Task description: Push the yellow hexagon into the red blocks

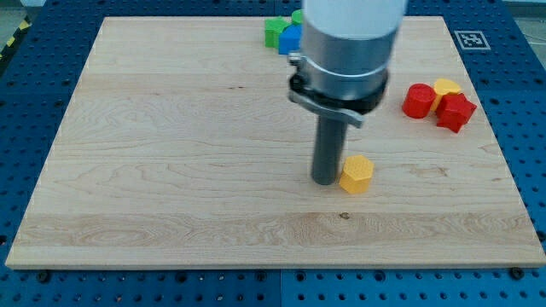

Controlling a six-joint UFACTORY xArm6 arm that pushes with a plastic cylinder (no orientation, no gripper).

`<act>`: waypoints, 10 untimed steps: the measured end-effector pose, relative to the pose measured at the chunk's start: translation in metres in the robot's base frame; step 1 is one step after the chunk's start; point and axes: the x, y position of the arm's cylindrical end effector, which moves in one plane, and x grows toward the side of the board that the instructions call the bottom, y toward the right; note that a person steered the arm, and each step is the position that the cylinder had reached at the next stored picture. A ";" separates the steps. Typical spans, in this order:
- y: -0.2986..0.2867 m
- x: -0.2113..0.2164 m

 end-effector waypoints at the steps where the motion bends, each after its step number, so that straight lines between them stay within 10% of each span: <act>1: 0.031 -0.001; 3: 0.018 0.048; 10: 0.114 -0.057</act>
